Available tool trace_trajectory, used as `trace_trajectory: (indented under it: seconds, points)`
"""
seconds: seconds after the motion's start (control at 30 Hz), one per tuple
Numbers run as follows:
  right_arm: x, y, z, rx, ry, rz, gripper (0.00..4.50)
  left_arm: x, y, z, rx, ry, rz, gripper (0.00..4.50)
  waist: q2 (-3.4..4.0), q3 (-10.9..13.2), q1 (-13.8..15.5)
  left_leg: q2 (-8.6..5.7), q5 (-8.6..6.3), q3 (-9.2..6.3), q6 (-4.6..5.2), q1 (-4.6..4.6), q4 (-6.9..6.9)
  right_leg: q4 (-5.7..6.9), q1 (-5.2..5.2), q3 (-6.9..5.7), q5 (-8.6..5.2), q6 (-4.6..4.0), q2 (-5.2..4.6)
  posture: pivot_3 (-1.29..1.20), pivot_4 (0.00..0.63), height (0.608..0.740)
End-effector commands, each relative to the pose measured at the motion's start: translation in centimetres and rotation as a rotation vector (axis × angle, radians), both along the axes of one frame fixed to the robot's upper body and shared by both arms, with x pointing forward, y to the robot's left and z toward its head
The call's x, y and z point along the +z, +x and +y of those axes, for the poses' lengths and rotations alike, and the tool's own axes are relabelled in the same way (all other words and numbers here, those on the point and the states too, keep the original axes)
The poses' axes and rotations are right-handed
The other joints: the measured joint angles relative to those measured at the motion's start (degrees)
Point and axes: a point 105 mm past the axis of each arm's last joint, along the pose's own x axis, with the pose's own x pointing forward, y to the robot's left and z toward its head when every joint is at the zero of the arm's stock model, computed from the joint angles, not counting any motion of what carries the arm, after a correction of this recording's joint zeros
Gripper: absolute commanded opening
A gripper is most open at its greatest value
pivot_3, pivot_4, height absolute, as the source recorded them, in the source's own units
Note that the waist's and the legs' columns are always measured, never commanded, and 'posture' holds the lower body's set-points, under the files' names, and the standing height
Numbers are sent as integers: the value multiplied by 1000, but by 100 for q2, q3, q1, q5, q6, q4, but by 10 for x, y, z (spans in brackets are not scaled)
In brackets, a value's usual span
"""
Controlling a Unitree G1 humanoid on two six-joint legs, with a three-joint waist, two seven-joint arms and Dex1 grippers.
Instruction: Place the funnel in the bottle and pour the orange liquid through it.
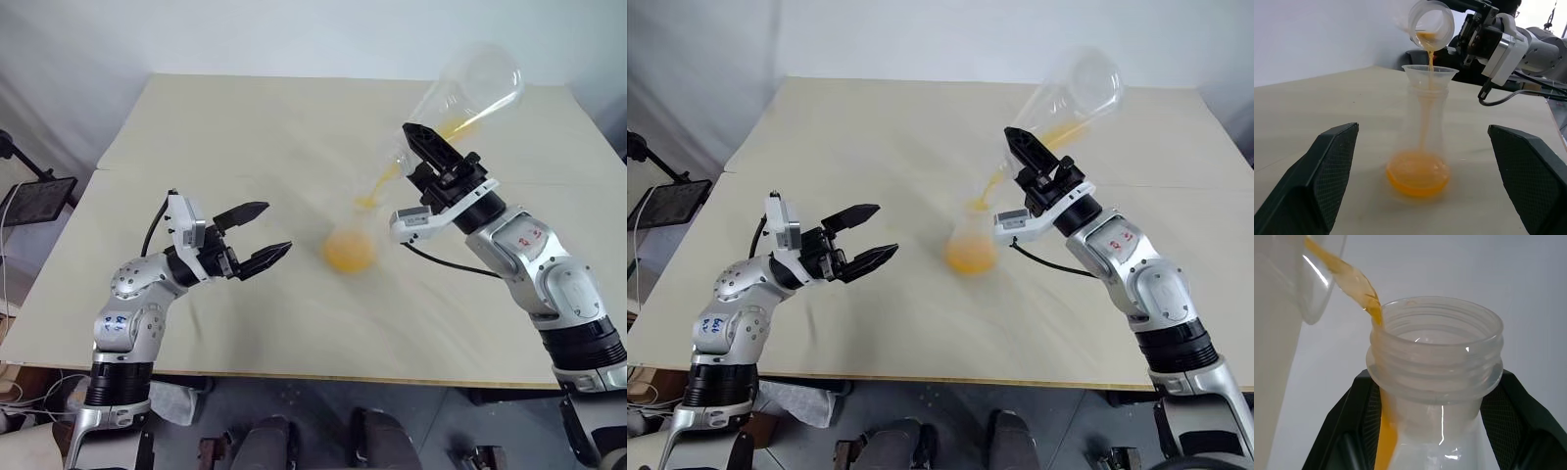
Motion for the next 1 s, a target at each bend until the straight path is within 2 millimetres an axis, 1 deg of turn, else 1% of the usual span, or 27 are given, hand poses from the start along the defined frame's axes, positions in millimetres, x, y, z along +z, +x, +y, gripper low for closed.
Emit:
trace_trajectory:
  seconds: [0.03,0.83,1.0]
  points:
    - [14,-6,3,18,-14,-64,2417,8,-5,-3,-5,1,-54,4500,0,0,-1,0,0,0,0,0,0,0,0,0,0,0,0,0,150,740]
    - [16,-7,6,23,2,-75,2417,10,-4,-1,5,-10,-60,4500,0,0,-1,0,0,0,0,0,0,-1,0,0,0,0,0,0,150,740]
    - [16,-7,6,36,27,-58,2417,16,-2,0,20,-24,-88,4500,0,0,-1,0,0,0,0,0,-1,-2,0,0,0,0,0,0,150,740]
